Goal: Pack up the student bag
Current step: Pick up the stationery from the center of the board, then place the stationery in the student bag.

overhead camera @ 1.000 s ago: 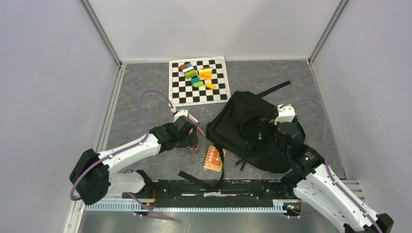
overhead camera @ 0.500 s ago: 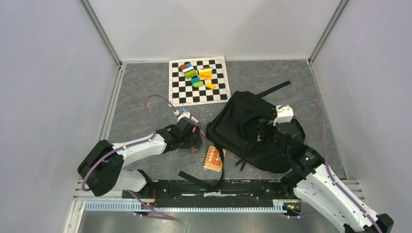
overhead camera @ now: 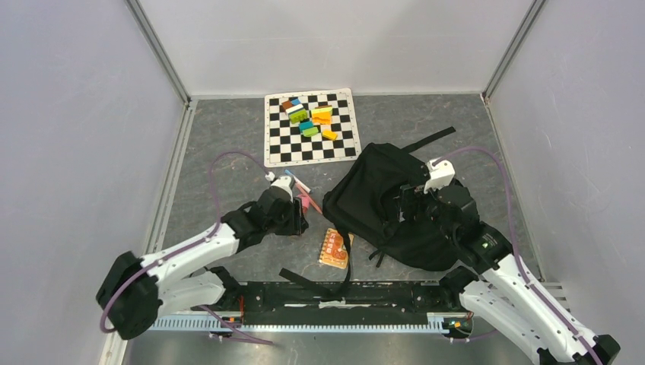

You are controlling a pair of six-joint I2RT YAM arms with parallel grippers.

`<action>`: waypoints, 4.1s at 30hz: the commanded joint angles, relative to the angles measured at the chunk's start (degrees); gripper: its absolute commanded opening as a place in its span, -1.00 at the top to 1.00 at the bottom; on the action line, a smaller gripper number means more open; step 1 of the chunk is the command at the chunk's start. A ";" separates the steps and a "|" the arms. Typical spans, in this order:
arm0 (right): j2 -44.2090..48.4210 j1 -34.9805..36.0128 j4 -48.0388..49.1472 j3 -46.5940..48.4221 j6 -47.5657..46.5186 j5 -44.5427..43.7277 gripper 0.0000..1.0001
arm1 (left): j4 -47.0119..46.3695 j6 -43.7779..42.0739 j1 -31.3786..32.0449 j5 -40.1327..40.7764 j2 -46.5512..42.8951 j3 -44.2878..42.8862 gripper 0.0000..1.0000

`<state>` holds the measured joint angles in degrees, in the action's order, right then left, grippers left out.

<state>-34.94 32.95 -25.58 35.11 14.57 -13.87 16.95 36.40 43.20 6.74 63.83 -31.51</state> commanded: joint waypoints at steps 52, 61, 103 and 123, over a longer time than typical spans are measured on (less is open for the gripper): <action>-4.51 13.19 42.83 -6.56 21.55 63.98 0.59 | -4.12 -11.31 15.82 -52.25 -5.49 -19.31 0.48; -1.45 13.06 7.53 6.00 4.13 25.99 1.00 | -5.52 -14.48 15.62 -24.87 -4.88 -19.20 -0.99; 3.50 13.01 13.11 -11.31 2.42 -20.10 1.00 | 4.13 -10.99 18.55 15.76 51.33 -60.34 0.96; -5.57 13.11 45.58 -30.95 0.13 -20.18 0.86 | -1.71 -4.97 18.24 5.98 43.37 -56.30 0.96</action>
<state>-35.35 46.00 19.20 3.29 12.12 -31.83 18.31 28.73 61.67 14.39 110.45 -87.74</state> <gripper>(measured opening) 0.509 0.035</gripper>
